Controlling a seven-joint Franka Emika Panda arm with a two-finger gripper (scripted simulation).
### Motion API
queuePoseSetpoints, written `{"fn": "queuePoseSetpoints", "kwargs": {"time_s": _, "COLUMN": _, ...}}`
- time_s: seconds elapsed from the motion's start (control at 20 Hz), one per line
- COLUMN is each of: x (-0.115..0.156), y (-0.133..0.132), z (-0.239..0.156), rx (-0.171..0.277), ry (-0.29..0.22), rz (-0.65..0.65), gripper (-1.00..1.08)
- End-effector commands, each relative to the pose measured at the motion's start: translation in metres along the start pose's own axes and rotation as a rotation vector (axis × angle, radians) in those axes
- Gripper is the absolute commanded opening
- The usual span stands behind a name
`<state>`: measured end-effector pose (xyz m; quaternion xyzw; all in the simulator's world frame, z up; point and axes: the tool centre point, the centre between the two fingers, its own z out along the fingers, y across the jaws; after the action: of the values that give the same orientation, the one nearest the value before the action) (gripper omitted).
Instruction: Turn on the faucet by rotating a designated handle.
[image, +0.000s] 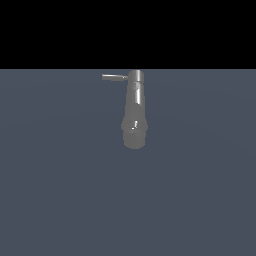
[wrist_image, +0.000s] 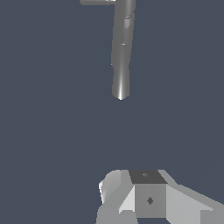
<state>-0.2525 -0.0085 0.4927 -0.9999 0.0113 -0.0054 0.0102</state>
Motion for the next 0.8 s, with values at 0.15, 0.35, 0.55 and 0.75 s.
{"fn": "queuePoseSetpoints", "kwargs": {"time_s": 0.15, "x": 0.001, "y": -0.002, "z": -0.002, "rx": -0.006, "ry": 0.004, "rz": -0.001, "gripper": -1.0}}
{"fn": "queuePoseSetpoints", "kwargs": {"time_s": 0.35, "x": 0.003, "y": -0.01, "z": -0.007, "rx": -0.028, "ry": 0.021, "rz": -0.007, "gripper": -1.0}}
{"fn": "queuePoseSetpoints", "kwargs": {"time_s": 0.55, "x": 0.002, "y": -0.014, "z": -0.009, "rx": -0.04, "ry": 0.029, "rz": -0.016, "gripper": -1.0}}
{"fn": "queuePoseSetpoints", "kwargs": {"time_s": 0.75, "x": 0.003, "y": -0.013, "z": -0.009, "rx": -0.036, "ry": 0.027, "rz": -0.009, "gripper": -1.0}}
